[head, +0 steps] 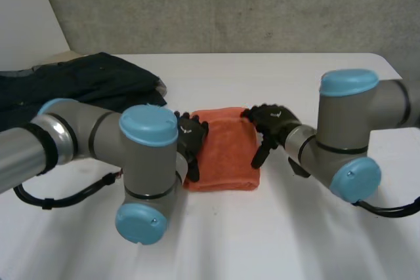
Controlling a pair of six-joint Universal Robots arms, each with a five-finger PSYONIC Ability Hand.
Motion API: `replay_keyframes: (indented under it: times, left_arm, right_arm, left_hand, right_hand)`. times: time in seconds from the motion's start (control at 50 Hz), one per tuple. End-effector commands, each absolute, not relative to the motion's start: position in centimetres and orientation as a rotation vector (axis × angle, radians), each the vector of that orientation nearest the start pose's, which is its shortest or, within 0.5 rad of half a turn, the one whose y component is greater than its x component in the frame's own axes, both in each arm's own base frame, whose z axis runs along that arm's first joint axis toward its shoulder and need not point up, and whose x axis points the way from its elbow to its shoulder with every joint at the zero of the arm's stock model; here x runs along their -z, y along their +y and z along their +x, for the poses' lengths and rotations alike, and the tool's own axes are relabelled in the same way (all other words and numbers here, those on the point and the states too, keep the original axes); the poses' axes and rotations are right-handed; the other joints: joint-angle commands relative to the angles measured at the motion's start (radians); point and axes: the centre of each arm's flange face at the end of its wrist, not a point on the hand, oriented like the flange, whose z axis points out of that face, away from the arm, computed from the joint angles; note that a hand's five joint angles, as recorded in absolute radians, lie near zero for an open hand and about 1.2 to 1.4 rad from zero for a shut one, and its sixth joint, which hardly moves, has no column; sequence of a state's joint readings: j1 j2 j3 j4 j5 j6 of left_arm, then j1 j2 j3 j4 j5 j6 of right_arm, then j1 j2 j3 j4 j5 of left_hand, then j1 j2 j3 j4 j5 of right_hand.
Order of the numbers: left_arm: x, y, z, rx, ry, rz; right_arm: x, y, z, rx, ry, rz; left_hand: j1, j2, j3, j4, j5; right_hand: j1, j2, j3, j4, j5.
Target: Fold the laundry.
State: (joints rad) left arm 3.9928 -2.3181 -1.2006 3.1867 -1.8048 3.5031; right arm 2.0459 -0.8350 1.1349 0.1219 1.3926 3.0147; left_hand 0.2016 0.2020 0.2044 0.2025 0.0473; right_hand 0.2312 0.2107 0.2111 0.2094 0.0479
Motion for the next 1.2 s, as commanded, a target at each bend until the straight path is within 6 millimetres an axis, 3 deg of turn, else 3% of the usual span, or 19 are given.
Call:
replay_keyframes:
  times: [0.02, 0.12, 0.22, 0.48, 0.64, 0.78, 0.86, 0.94, 0.98, 1.02, 1.04, 1.16, 1.2]
  left_arm:
    - [-20.7, -24.2, -35.9, 2.08, 2.217, 1.077]
    - [-22.9, -23.7, -35.3, 2.171, 2.219, 1.155]
    - [-23.4, -23.6, -34.5, 2.209, 2.297, 1.155]
    - [-22.2, -23.3, -33.8, 2.166, 2.447, 1.102]
    - [-22.2, -23.2, -33.7, 2.166, 2.447, 1.102]
    - [-22.2, -23.2, -33.7, 2.166, 2.447, 1.104]
    - [-22.3, -23.3, -33.7, 2.17, 2.445, 1.101]
    - [-22.3, -23.6, -33.5, 2.168, 2.443, 1.089]
    - [-22.5, -23.9, -33.3, 2.174, 2.437, 1.073]
    - [-22.6, -24.1, -33.2, 2.18, 2.433, 1.067]
    - [-22.7, -24.2, -33.2, 2.186, 2.427, 1.064]
    - [-23.1, -24.6, -33.2, 2.205, 2.411, 1.051]
    - [-23.4, -24.8, -33.2, 2.221, 2.398, 1.044]
  right_arm:
    - [-18.8, -28.5, 30.3, 1.544, 2.223, -0.696]
    - [-17.0, -27.1, 29.2, 1.429, 2.285, -0.543]
    - [-15.3, -26.0, 29.5, 1.326, 2.276, -0.549]
    - [-11.7, -26.9, 30.9, 1.229, 2.232, -0.475]
    - [-10.5, -27.9, 31.4, 1.227, 2.232, -0.477]
    - [-11.1, -28.8, 31.8, 1.282, 2.19, -0.48]
    - [-12.3, -29.6, 32.0, 1.347, 2.152, -0.475]
    - [-13.9, -32.2, 32.1, 1.488, 2.094, -0.443]
    - [-14.4, -34.9, 30.9, 1.573, 2.096, -0.392]
    - [-14.1, -37.2, 29.2, 1.621, 2.126, -0.348]
    - [-13.9, -39.5, 27.0, 1.672, 2.163, -0.302]
    - [-13.6, -45.1, 23.2, 1.864, 2.195, -0.234]
    - [-13.4, -47.6, 20.9, 1.957, 2.217, -0.16]
  left_hand:
    - [0.0, 0.0, -0.003, -0.001, -0.02]
    - [0.0, 0.0, -0.003, -0.001, -0.02]
    - [0.0, 0.0, -0.003, -0.001, -0.02]
    - [0.003, 0.003, 0.0, 0.002, -0.017]
    - [0.003, 0.003, 0.0, 0.002, -0.017]
    - [0.003, 0.003, 0.0, 0.002, -0.017]
    - [0.003, 0.003, 0.0, 0.002, -0.017]
    - [0.003, 0.003, 0.0, 0.002, -0.017]
    - [0.0, 0.0, -0.003, -0.001, -0.02]
    - [0.0, 0.0, -0.003, -0.001, -0.02]
    - [0.0, 0.0, -0.003, -0.001, -0.02]
    - [0.0, 0.0, -0.003, -0.001, -0.02]
    - [0.0, 0.0, -0.003, -0.001, -0.02]
  right_hand:
    - [-0.057, -0.036, -0.037, -0.035, -0.048]
    - [-0.057, -0.036, -0.037, -0.035, -0.048]
    - [-0.057, -0.036, -0.037, -0.035, -0.048]
    - [-0.011, 0.009, 0.009, 0.01, -0.003]
    - [0.323, 0.343, 0.343, 0.345, 0.332]
    - [1.164, 1.185, 1.184, 1.186, 1.173]
    - [1.165, 1.186, 1.185, 1.187, 1.174]
    - [1.165, 1.186, 1.185, 1.187, 1.174]
    - [1.165, 1.186, 1.185, 1.187, 1.174]
    - [1.165, 1.186, 1.185, 1.187, 1.174]
    - [1.165, 1.186, 1.185, 1.187, 1.174]
    - [1.165, 1.186, 1.185, 1.187, 1.174]
    - [1.165, 1.186, 1.185, 1.187, 1.174]
